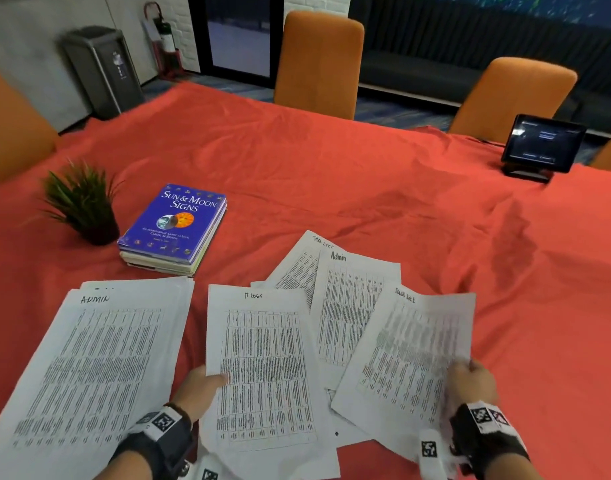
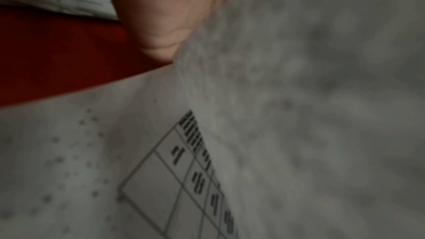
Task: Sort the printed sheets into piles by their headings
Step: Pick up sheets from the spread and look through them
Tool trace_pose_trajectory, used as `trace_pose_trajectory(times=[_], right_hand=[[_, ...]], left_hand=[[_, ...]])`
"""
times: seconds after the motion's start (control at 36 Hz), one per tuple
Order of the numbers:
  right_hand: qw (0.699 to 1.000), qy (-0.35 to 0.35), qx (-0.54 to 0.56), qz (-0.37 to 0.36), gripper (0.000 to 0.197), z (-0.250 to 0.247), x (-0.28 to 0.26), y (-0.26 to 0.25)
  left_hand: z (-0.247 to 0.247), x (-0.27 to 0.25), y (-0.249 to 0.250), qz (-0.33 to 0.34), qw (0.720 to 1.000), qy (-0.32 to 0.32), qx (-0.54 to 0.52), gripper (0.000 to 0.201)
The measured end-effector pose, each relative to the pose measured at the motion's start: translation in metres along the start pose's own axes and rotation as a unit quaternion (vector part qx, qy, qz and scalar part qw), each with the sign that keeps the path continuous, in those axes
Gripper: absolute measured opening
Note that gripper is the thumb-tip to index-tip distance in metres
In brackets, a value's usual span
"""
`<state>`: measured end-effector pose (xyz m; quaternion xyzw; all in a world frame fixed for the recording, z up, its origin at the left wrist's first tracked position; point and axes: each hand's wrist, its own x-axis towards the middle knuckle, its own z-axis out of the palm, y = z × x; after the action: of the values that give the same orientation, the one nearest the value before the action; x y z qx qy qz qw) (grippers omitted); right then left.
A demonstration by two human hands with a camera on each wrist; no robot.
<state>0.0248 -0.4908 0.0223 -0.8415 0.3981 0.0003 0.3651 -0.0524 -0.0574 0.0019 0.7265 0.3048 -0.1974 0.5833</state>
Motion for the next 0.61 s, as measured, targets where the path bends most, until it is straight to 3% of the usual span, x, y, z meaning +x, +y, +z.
trace_pose_trajectory(times=[0.17,0.42,0.61], right_hand=[[0.996,-0.086,-0.007,-0.024,0.031,0.028,0.016,-0.026],[0.987,-0.16,0.015,-0.008,0.033,0.06,0.015,-0.065],[0.98,-0.197,-0.01,-0.012,0.039,0.072,0.015,-0.09]], left_hand=[[-0.005,-0.01,0.009,0.006,1.0,0.012,-0.028,0.012],[-0.006,-0.021,0.012,-0.014,1.0,0.018,0.011,0.034],[-0.004,-0.023,0.013,-0.026,0.999,0.024,0.016,0.03]])
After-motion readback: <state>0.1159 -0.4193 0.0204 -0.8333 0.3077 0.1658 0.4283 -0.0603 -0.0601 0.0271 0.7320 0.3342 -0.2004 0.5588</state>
